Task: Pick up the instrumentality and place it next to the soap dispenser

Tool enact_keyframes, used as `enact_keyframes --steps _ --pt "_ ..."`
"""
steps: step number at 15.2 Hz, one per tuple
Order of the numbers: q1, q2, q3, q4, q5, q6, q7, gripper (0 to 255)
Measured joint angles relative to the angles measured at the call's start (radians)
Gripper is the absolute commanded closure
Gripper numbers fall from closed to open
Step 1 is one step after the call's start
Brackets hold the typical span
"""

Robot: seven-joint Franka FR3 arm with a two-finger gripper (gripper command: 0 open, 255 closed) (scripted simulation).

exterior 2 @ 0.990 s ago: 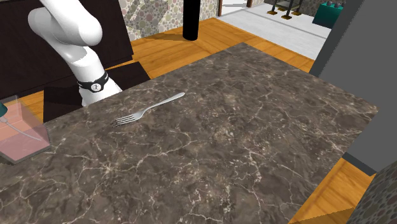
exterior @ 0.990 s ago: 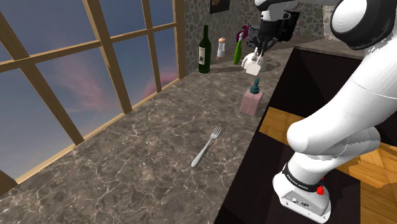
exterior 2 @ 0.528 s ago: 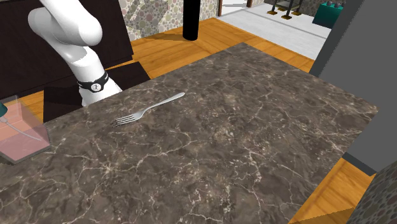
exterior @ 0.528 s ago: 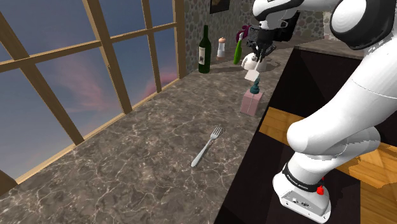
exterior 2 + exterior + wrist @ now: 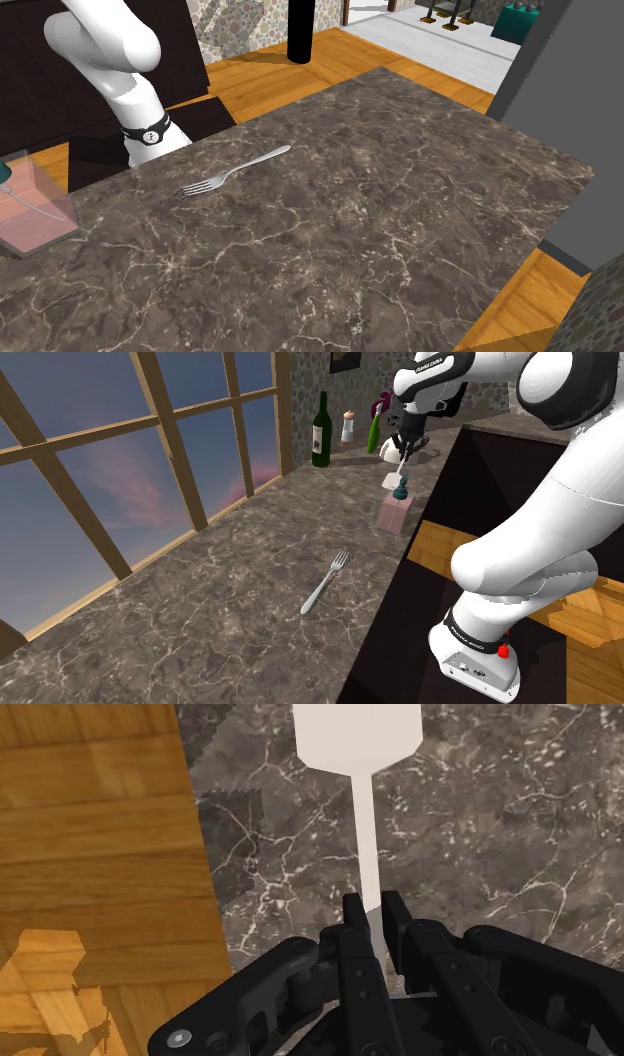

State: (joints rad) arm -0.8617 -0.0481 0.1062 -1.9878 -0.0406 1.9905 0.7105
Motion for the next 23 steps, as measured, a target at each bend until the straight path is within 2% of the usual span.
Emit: enact_keyframes --steps 23 --pt "0.000 0.113 0.000 -0.185 -0.024 0.296 0.025 255"
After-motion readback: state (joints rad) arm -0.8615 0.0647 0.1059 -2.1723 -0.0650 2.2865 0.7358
